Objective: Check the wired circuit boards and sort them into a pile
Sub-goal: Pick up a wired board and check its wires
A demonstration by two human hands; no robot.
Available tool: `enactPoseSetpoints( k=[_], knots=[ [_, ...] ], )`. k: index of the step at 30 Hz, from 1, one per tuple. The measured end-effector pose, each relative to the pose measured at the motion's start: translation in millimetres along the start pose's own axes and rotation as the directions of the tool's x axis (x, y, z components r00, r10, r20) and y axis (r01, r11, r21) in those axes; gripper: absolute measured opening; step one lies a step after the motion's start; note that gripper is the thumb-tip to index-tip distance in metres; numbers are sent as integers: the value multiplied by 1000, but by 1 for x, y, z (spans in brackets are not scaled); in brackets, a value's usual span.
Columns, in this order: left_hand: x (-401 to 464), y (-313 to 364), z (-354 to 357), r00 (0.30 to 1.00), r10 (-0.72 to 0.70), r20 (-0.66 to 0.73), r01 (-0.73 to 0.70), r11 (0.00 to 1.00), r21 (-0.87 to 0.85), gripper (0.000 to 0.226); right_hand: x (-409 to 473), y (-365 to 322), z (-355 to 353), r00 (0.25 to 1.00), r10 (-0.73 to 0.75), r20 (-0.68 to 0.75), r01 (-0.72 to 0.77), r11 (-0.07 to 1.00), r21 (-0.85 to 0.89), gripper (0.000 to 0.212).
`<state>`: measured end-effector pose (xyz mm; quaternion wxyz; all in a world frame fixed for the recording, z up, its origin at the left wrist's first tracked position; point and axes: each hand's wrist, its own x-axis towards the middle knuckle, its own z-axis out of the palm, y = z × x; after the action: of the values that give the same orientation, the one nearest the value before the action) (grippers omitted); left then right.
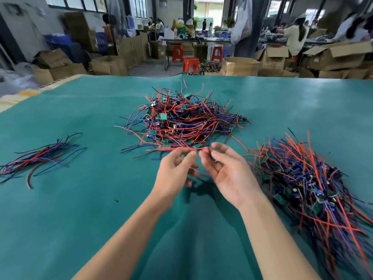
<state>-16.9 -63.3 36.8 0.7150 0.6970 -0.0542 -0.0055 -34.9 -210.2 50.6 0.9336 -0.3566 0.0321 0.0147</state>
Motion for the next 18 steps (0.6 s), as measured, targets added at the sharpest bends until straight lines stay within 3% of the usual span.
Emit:
enactPoseSetpoints(
  k=[2,5,8,12,18],
  knots=[
    [-14,3,-8,997,-35,63,47,978,-206,14,-4,13,9,1000,15,10,-13,976,-219,21],
    [-27,-1,-20,996,-38,81,60,955,-290,16,-10,28,18,999,-43,19,47,918,-395,19],
    [-40,-13,-28,994,-38,107,70,946,-316,19,-21,43,16,994,-98,-44,68,890,-450,18],
    [-43,-22,-25,993,13,118,5,988,-151,18,-29,53,8,973,-177,-151,77,858,-508,15],
    [-36,-24,-22,998,-11,65,22,983,-184,10,-27,46,4,984,-114,-137,48,911,-409,10]
  ],
)
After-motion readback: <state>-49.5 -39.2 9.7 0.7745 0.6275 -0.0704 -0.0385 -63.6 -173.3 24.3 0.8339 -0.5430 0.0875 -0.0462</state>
